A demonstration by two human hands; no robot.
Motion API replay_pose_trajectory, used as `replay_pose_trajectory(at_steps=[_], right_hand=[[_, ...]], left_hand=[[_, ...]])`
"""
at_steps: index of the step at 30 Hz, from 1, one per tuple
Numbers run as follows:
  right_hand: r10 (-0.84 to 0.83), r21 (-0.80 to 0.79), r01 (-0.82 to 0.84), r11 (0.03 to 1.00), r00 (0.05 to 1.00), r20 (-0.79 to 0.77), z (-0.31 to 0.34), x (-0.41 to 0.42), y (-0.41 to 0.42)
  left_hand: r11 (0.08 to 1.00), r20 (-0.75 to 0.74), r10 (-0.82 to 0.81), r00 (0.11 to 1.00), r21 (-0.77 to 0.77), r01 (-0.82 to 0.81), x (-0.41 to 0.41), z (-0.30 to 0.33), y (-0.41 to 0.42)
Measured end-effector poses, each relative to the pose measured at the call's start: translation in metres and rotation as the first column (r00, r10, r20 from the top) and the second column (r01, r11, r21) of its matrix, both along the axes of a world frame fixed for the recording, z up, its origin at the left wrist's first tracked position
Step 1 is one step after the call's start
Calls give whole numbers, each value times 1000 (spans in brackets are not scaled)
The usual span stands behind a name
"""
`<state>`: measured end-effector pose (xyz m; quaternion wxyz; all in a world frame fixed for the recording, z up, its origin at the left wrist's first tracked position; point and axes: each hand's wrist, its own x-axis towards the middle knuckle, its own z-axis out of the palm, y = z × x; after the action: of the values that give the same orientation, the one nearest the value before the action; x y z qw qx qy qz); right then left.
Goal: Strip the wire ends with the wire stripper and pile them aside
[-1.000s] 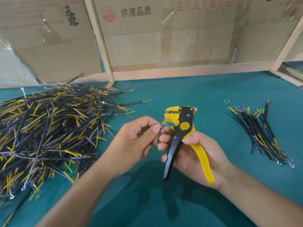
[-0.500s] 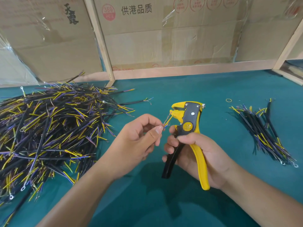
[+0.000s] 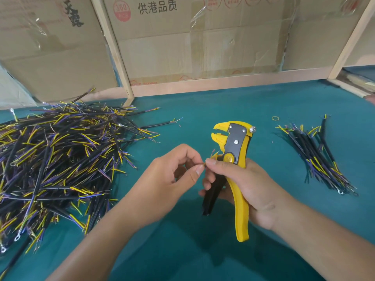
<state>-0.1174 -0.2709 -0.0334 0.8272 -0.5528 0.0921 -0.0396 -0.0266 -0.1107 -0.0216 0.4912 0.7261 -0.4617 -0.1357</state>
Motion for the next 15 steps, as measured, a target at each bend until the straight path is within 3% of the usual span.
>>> replay_pose_trajectory(at_steps=[3, 8, 15], right_hand=[[-42, -53, 43, 998, 999, 21, -1, 1, -3], [-95, -144, 97, 985, 995, 24, -2, 1, -4], [-145, -44, 146, 988, 989, 9, -5, 1, -2]], left_hand=[[997, 99, 51, 994, 52, -57, 1, -1, 0], [996, 131, 67, 989, 43, -73, 0, 0, 0], [988, 173, 156, 973, -17, -155, -7, -3, -7]])
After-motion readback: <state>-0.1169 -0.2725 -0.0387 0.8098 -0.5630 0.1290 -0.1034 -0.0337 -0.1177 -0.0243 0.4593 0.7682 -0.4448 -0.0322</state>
